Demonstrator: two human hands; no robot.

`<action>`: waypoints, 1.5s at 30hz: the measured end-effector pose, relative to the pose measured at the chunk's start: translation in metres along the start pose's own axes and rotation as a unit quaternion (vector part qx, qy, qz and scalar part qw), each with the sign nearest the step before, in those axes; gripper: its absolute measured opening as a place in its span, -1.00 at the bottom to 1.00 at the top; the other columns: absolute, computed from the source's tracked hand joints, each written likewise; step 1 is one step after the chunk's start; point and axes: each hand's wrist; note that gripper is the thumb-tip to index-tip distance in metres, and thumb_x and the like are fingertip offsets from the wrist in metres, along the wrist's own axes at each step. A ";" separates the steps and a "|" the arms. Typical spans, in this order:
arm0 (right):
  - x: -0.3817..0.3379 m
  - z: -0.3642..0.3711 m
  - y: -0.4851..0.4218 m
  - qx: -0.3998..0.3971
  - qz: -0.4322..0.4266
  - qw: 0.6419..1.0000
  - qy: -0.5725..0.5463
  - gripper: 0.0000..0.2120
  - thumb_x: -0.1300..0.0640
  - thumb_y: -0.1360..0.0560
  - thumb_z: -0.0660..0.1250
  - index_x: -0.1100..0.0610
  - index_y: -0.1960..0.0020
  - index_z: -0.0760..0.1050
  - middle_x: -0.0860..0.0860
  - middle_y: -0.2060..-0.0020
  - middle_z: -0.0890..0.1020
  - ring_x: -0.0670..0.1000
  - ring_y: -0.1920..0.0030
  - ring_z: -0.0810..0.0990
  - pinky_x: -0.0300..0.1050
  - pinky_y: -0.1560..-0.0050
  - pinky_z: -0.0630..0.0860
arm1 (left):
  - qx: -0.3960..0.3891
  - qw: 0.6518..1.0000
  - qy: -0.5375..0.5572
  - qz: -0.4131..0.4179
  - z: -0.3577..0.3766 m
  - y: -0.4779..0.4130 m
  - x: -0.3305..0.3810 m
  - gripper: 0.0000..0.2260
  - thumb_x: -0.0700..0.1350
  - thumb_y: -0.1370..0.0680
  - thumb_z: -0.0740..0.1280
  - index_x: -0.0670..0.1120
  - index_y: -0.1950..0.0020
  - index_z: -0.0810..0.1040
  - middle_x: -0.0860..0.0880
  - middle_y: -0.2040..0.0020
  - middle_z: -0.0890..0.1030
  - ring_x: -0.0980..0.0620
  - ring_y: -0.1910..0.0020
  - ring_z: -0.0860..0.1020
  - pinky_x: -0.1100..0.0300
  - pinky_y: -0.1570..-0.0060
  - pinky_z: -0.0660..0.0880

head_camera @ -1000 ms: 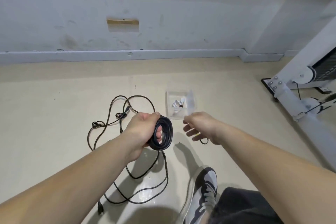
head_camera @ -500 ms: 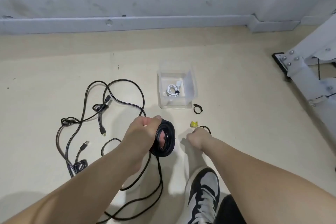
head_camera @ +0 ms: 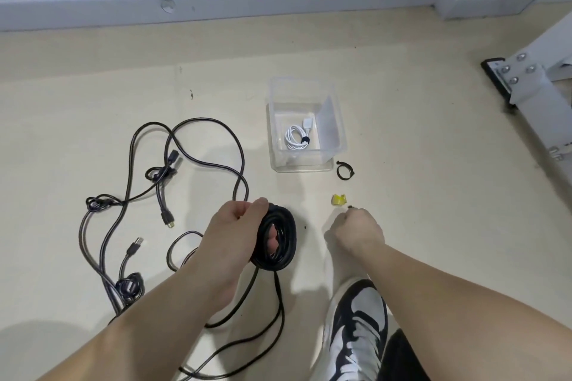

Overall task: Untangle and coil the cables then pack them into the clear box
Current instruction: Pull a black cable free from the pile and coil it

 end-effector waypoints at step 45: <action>-0.058 -0.033 -0.006 0.042 -0.003 0.992 -0.116 -0.91 0.17 -0.48 0.28 0.09 0.02 0.50 0.04 0.08 0.61 0.13 0.08 0.60 -0.11 0.13 0.49 | 0.012 0.999 0.024 0.043 -0.025 0.008 0.020 -0.70 0.04 -0.63 0.35 -0.19 -0.14 0.53 -0.08 0.28 0.64 -0.09 0.33 0.58 -0.02 0.06 0.57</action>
Point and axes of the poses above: each hand's wrist, its own y-axis away from the middle knuckle, its own z-axis out of the palm, x = y × z
